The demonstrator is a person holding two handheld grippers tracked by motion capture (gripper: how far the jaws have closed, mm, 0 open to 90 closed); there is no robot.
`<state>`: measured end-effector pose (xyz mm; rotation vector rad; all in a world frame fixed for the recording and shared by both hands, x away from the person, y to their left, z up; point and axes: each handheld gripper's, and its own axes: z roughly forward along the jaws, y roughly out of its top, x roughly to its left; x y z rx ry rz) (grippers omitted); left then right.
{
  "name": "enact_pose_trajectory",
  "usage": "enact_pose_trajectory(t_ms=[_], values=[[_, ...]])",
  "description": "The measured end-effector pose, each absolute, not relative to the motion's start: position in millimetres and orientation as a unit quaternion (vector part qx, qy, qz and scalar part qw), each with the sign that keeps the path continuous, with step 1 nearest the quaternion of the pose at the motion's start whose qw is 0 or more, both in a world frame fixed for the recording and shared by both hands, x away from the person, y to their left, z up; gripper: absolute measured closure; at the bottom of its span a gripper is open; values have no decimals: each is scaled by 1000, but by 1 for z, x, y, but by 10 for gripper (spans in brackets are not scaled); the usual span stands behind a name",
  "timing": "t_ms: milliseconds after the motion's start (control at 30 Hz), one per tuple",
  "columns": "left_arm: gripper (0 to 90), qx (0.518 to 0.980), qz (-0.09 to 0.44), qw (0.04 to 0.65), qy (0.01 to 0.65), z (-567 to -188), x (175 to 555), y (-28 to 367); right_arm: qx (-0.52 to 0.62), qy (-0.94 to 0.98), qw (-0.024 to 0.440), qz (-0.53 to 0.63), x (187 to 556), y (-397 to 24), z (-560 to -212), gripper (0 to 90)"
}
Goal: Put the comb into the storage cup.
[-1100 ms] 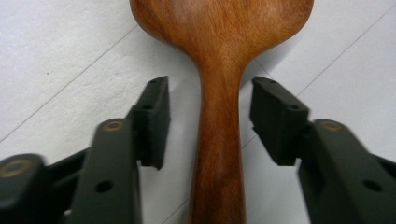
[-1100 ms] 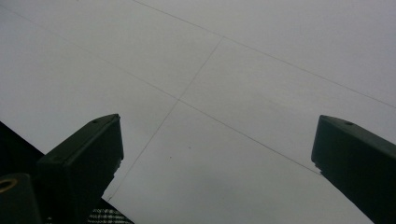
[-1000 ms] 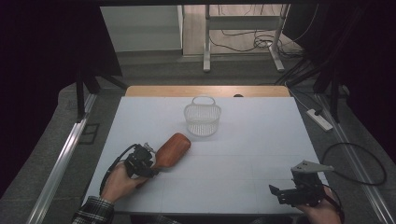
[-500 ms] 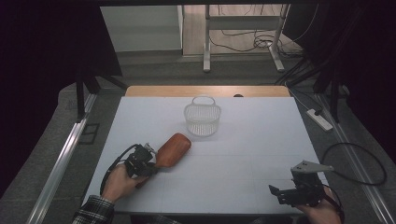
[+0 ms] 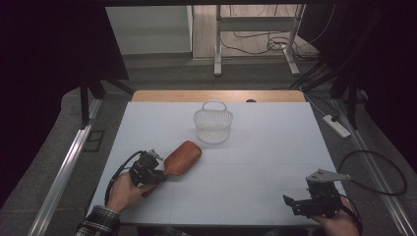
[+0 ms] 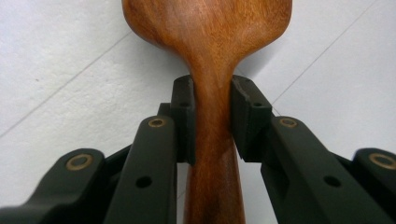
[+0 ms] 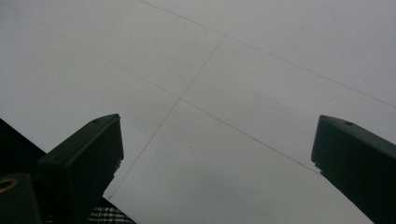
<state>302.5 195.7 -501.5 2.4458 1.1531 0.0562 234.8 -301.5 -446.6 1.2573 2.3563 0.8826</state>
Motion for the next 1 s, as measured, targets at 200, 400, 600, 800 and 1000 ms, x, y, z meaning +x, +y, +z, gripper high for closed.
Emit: enact_pose_trajectory(t_ms=[200, 400, 600, 800, 1000], values=[[721, 882, 14, 214, 419, -504, 304, 196, 441, 827, 164, 309, 235, -301, -447, 24], [712, 887, 17, 200, 415, -507, 305, 192, 441, 827, 164, 307, 235, -301, -447, 24], [574, 893, 28, 182, 411, -510, 308, 184, 442, 827, 163, 306, 235, -301, -447, 24], [695, 895, 40, 171, 409, -509, 308, 181, 442, 827, 163, 306, 235, -301, -447, 24], [722, 892, 35, 181, 412, -506, 308, 185, 441, 828, 163, 306, 235, -301, -447, 24]])
